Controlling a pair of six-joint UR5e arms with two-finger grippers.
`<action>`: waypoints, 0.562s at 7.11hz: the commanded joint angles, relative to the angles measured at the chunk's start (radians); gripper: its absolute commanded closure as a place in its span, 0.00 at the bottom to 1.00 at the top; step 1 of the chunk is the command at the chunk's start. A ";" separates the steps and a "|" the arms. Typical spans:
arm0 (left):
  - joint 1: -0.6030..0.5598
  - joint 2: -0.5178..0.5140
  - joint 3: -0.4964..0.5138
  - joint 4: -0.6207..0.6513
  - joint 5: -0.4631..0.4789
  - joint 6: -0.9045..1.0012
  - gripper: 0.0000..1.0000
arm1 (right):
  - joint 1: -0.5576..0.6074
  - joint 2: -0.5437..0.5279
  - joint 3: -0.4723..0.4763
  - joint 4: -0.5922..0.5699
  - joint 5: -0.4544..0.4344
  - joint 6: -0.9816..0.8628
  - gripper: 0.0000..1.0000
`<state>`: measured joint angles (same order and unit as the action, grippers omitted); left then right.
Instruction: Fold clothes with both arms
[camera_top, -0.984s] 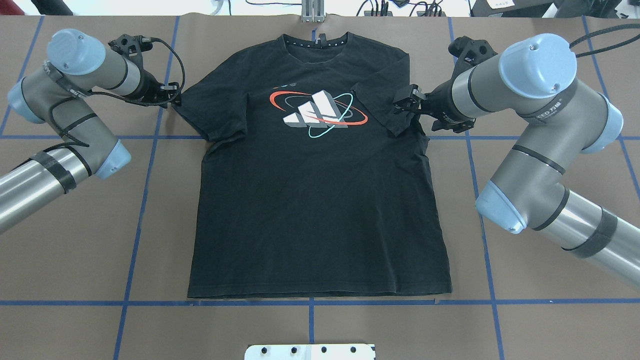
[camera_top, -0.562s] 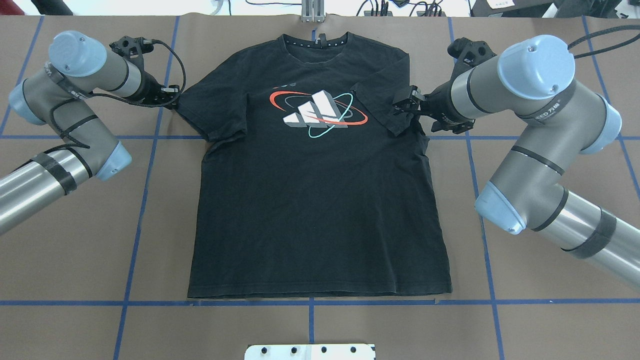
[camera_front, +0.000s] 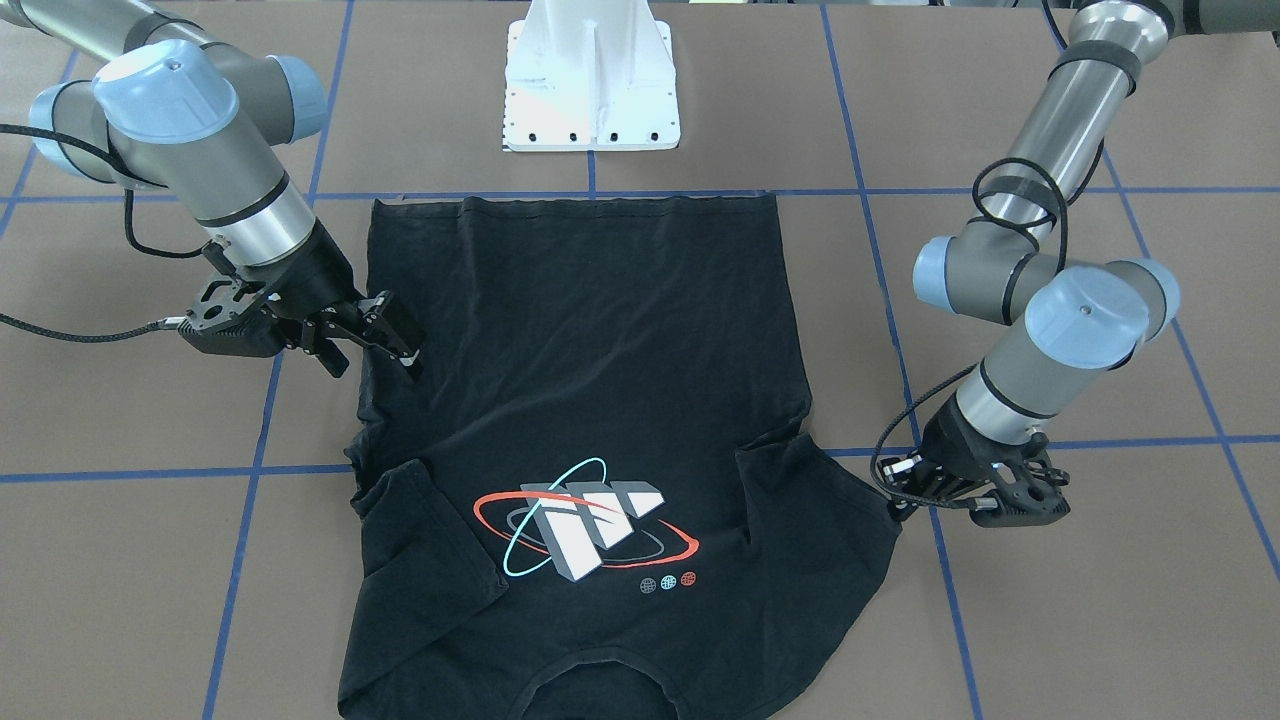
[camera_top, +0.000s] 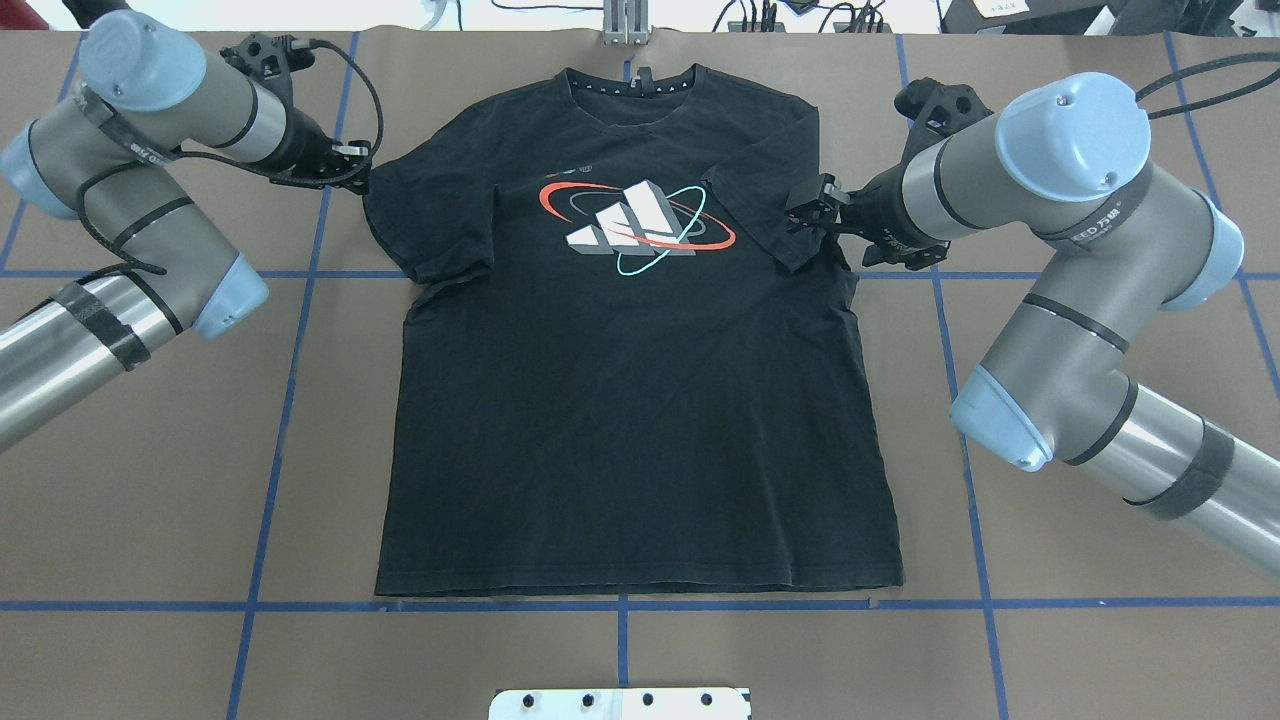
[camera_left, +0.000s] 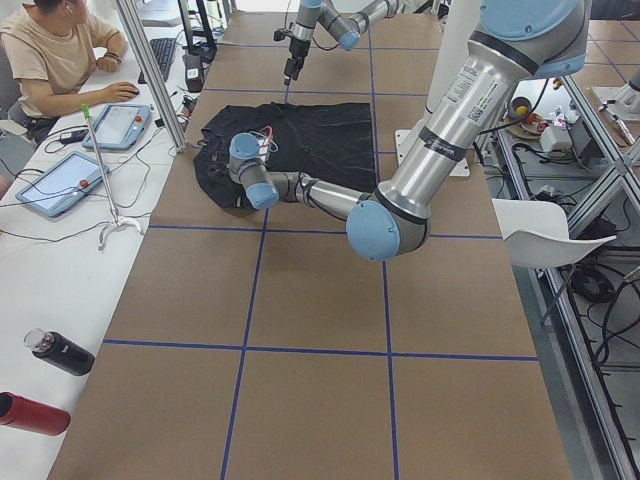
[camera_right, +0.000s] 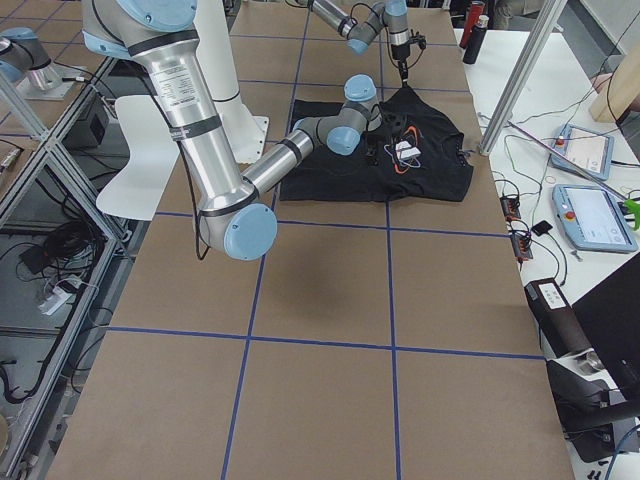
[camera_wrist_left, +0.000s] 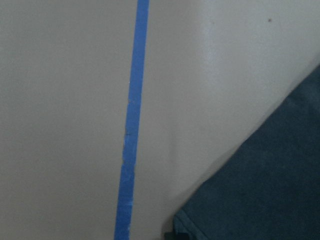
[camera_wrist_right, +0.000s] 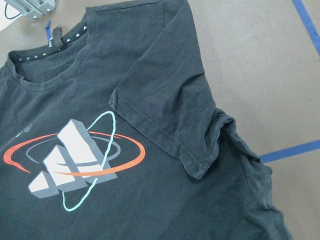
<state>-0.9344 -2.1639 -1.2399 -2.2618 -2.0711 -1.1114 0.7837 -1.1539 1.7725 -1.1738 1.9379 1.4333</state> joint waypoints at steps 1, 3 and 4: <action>0.021 -0.092 -0.026 0.085 0.009 -0.112 1.00 | -0.004 -0.007 -0.010 0.003 -0.003 -0.002 0.00; 0.066 -0.201 0.083 0.087 0.078 -0.183 1.00 | -0.006 -0.009 -0.027 0.008 -0.004 -0.004 0.00; 0.075 -0.253 0.133 0.087 0.078 -0.205 1.00 | -0.006 -0.007 -0.043 0.013 -0.004 -0.004 0.00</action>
<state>-0.8744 -2.3552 -1.1638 -2.1764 -2.0061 -1.2827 0.7785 -1.1620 1.7462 -1.1657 1.9345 1.4302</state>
